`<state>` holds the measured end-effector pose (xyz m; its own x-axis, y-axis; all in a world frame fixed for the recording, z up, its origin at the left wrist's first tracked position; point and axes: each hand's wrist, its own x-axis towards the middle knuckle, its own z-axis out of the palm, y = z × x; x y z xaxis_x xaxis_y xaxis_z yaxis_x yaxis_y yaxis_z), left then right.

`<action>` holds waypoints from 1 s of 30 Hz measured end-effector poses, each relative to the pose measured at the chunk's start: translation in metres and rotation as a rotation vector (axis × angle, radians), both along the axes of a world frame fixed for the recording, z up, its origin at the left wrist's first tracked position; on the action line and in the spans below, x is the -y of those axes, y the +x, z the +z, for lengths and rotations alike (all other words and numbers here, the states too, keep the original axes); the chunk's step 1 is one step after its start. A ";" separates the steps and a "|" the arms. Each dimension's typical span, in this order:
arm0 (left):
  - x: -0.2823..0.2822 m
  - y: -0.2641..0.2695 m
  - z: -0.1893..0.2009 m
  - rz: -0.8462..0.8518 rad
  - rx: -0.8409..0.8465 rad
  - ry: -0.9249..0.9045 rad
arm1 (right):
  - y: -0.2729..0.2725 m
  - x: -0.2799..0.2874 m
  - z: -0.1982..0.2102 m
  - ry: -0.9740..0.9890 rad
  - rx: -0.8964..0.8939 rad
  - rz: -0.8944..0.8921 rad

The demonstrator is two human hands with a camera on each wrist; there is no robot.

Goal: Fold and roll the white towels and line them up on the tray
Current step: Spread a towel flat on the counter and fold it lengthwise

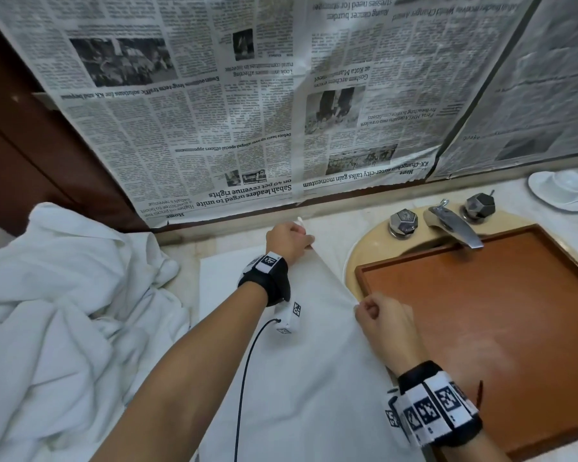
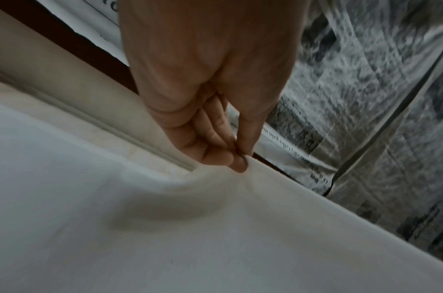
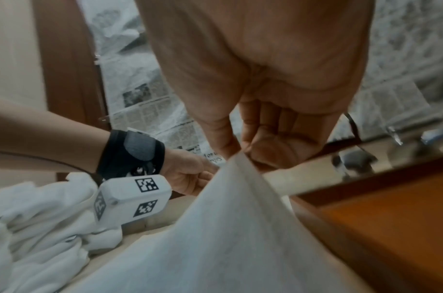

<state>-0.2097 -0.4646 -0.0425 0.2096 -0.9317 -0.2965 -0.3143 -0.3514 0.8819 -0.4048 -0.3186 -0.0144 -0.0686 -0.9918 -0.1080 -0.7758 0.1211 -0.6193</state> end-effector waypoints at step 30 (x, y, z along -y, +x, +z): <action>-0.089 0.201 -0.064 0.220 0.268 0.139 | 0.235 -0.073 -0.055 -0.011 -0.347 0.553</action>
